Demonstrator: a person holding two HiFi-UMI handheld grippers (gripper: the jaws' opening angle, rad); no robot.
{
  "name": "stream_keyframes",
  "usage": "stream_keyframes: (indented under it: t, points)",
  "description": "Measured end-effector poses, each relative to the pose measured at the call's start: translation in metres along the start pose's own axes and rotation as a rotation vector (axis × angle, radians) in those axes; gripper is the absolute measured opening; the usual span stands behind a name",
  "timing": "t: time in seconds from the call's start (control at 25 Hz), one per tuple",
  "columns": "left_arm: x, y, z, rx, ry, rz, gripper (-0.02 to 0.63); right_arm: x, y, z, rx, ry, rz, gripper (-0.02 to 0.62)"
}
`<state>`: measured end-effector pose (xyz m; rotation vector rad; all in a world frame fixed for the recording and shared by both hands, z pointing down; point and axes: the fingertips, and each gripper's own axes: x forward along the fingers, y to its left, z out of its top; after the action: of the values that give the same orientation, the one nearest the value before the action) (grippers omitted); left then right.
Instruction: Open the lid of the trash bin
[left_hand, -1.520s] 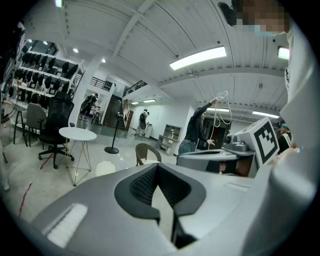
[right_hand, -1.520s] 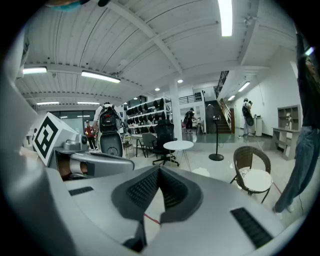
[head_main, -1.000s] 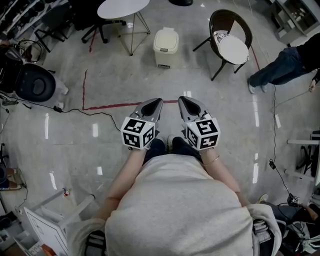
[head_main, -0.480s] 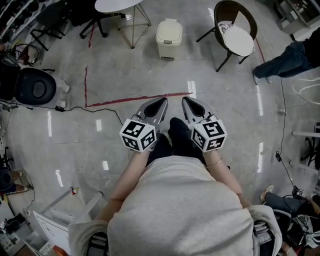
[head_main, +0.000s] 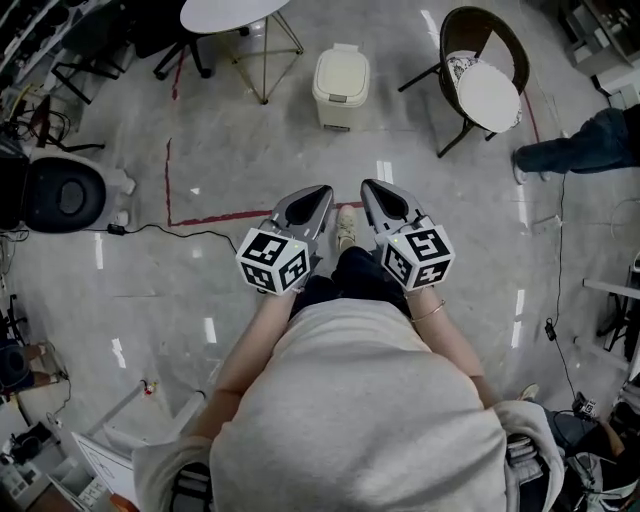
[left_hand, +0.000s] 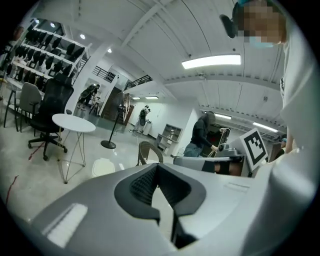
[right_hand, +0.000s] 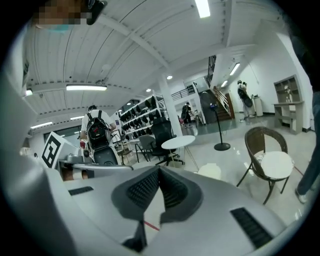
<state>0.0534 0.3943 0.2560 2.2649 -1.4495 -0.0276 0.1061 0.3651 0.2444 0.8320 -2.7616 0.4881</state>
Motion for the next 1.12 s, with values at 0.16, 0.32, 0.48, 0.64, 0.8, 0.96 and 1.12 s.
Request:
stream_keyframes:
  t: [0.16,0.32,0.48,0.64,0.8,0.96,1.12]
  points:
    - [0.052,0.044,0.036,0.004,0.006,0.004,0.0,0.055,-0.048,0.035,-0.006,0.017,0.03,0.008]
    - [0.102,0.079,0.061,-0.019,0.008,0.012,0.0,0.101,-0.096,0.047,-0.018,0.08,0.041,0.008]
    - [0.143,0.098,0.069,-0.023,0.055,0.017,0.0,0.129,-0.131,0.054,0.01,0.113,0.0,0.008]
    - [0.175,0.118,0.074,-0.028,0.113,-0.018,0.0,0.153,-0.157,0.061,0.067,0.112,-0.067,0.008]
    - [0.201,0.154,0.078,-0.056,0.146,-0.053,0.0,0.187,-0.174,0.062,0.129,0.118,-0.108,0.008]
    - [0.216,0.19,0.076,-0.065,0.234,-0.093,0.001,0.222,-0.185,0.062,0.166,0.137,-0.156,0.008]
    - [0.229,0.217,0.072,-0.084,0.319,-0.18,0.0,0.252,-0.19,0.056,0.203,0.162,-0.19,0.008]
